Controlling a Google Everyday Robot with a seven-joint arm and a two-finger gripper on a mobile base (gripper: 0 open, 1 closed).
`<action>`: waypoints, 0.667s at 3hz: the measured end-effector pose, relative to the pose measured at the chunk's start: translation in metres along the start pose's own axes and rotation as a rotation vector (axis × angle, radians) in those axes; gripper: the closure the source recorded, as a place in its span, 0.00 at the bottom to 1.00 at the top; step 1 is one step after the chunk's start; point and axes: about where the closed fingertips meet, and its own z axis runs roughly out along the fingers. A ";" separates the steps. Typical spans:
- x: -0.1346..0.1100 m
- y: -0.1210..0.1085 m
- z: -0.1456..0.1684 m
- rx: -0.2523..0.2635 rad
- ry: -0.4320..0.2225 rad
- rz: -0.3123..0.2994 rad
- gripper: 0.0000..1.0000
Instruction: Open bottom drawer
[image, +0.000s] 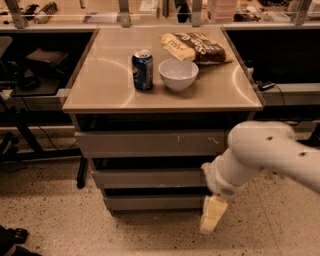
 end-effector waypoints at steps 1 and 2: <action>0.014 -0.014 0.092 -0.029 -0.065 0.055 0.00; 0.013 -0.019 0.128 -0.037 -0.118 0.085 0.00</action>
Offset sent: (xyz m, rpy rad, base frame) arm 0.0098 0.0097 -0.0766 0.0533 0.0335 -0.0355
